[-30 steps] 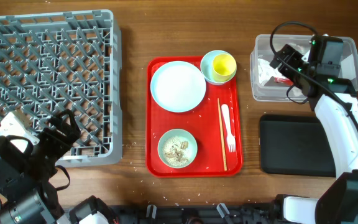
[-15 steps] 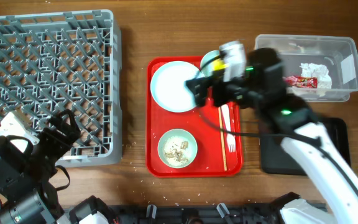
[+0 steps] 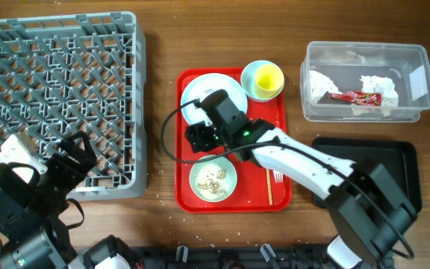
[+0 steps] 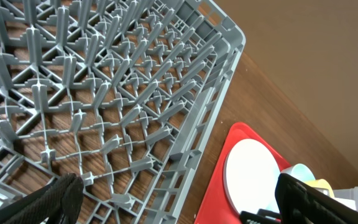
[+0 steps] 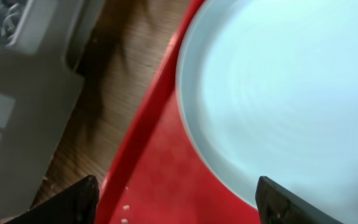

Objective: Sort waste into correct bins and load items into the dishwasher rack
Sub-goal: 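Grasp the rim of the green rice bowl with the right gripper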

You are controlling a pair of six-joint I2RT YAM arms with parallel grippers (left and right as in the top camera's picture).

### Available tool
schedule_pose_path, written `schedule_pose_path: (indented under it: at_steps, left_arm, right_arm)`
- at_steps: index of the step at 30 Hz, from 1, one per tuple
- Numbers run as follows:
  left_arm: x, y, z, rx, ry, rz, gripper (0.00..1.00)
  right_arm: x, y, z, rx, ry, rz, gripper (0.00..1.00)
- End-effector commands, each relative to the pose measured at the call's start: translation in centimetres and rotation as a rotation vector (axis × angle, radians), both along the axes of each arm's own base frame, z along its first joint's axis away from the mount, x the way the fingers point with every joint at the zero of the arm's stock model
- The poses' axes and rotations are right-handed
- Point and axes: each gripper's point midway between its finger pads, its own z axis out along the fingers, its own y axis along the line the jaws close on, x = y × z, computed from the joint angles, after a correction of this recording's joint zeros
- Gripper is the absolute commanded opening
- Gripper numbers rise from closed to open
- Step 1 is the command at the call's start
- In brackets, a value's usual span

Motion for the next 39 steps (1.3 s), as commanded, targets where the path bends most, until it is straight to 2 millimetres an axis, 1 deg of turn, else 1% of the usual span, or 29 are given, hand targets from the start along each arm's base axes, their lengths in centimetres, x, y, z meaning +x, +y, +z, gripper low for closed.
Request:
schedule_pose_path:
  at_steps: [1, 2, 3, 4, 5, 6, 7, 8, 9, 10, 11, 12, 14, 15, 16, 17, 18, 20, 22, 25, 27, 30, 32, 33, 34, 39]
  left_arm:
    - [0.0, 0.1, 0.6, 0.007, -0.015, 0.009, 1.0]
    - [0.0, 0.1, 0.6, 0.007, -0.015, 0.009, 1.0]
    - [0.0, 0.1, 0.6, 0.007, -0.015, 0.009, 1.0]
    - [0.0, 0.1, 0.6, 0.006, -0.014, 0.009, 1.0]
    - [-0.1, 0.1, 0.5, 0.005, -0.012, 0.009, 1.0]
    - [-0.1, 0.1, 0.5, 0.005, -0.012, 0.009, 1.0]
    - [-0.1, 0.1, 0.5, 0.003, -0.009, 0.009, 1.0]
    - [-0.1, 0.1, 0.5, 0.003, -0.009, 0.009, 1.0]
    - [-0.1, 0.1, 0.5, 0.003, -0.009, 0.009, 1.0]
    - [-0.1, 0.1, 0.5, 0.003, -0.009, 0.009, 1.0]
    - [-0.1, 0.1, 0.5, 0.003, -0.009, 0.009, 1.0]
    - [-0.1, 0.1, 0.5, 0.003, -0.009, 0.009, 1.0]
    - [-0.1, 0.1, 0.5, 0.003, -0.009, 0.009, 1.0]
    - [-0.1, 0.1, 0.5, 0.003, -0.009, 0.009, 1.0]
    - [-0.1, 0.1, 0.5, 0.003, -0.009, 0.009, 1.0]
    - [-0.1, 0.1, 0.5, 0.003, -0.009, 0.009, 1.0]
    - [-0.1, 0.1, 0.5, 0.003, -0.009, 0.009, 1.0]
    - [-0.1, 0.1, 0.5, 0.003, -0.009, 0.009, 1.0]
    - [-0.1, 0.1, 0.5, 0.003, -0.009, 0.009, 1.0]
    - [-0.1, 0.1, 0.5, 0.003, -0.009, 0.009, 1.0]
    - [-0.1, 0.1, 0.5, 0.003, -0.009, 0.009, 1.0]
    - [-0.1, 0.1, 0.5, 0.003, -0.009, 0.009, 1.0]
    - [-0.1, 0.1, 0.5, 0.003, -0.009, 0.009, 1.0]
    - [-0.1, 0.1, 0.5, 0.003, -0.009, 0.009, 1.0]
    - [-0.1, 0.1, 0.5, 0.003, -0.009, 0.009, 1.0]
    - [-0.1, 0.1, 0.5, 0.003, -0.009, 0.009, 1.0]
  right_arm:
    - [-0.1, -1.6, 6.4, 0.117, -0.003, -0.123, 0.79]
    - [-1.8, -1.4, 7.9, 0.158, 0.035, -0.073, 0.83]
    - [-2.8, -1.3, 8.5, 0.18, 0.062, -0.044, 0.87]
    - [-4.9, -1.0, 9.6, 0.222, 0.123, 0.017, 0.91]
    - [-6.3, -0.9, 10.1, 0.243, 0.17, 0.054, 0.93]
    - [-8.1, -1.1, 10.2, 0.248, 0.238, 0.079, 0.93]
    - [-9.4, -1.4, 9.4, 0.223, 0.308, 0.059, 0.92]
    - [-10.0, -1.5, 8.7, 0.199, 0.339, 0.054, 0.89]
    - [-10.6, -1.4, 7.9, 0.177, 0.355, 0.055, 0.84]
    - [-11.2, -1.2, 6.6, 0.142, 0.377, 0.034, 0.75]
    - [-11.9, -1.1, 5.3, 0.099, 0.391, 0.002, 0.7]
    - [-12.5, -0.7, 4.4, 0.062, 0.387, 0.002, 0.68]
    - [-13.4, 0.8, 3.4, 0.026, 0.345, 0.04, 0.67]
    - [-13.6, 1.6, 2.9, 0.006, 0.309, 0.037, 0.64]
    - [-13.4, 1.5, 2.1, -0.027, 0.288, -0.023, 0.57]
    - [-13.2, 1.3, 1.4, -0.057, 0.273, -0.079, 0.52]
    - [-13.0, 1.1, 0.4, -0.094, 0.255, -0.123, 0.52]
    - [-12.8, 0.9, -1.3, -0.134, 0.258, -0.152, 0.52]
    - [-13.0, 1.0, -2.8, -0.16, 0.283, -0.152, 0.52]
    - [-13.6, 1.4, -4.4, -0.191, 0.293, -0.111, 0.52]
    - [-13.9, 2.0, -4.6, -0.191, 0.281, -0.071, 0.52]
    - [-13.8, 2.0, -4.6, -0.2, 0.255, -0.063, 0.52]
    - [-13.7, 2.0, -4.5, -0.206, 0.246, -0.05, 0.44]
    - [-13.7, 2.0, -4.5, -0.212, 0.235, -0.029, 0.34]
    - [-13.6, 1.9, -4.5, -0.222, 0.221, -0.012, 0.28]
    - [-12.7, 0.4, -4.1, -0.315, 0.163, -0.028, 0.27]
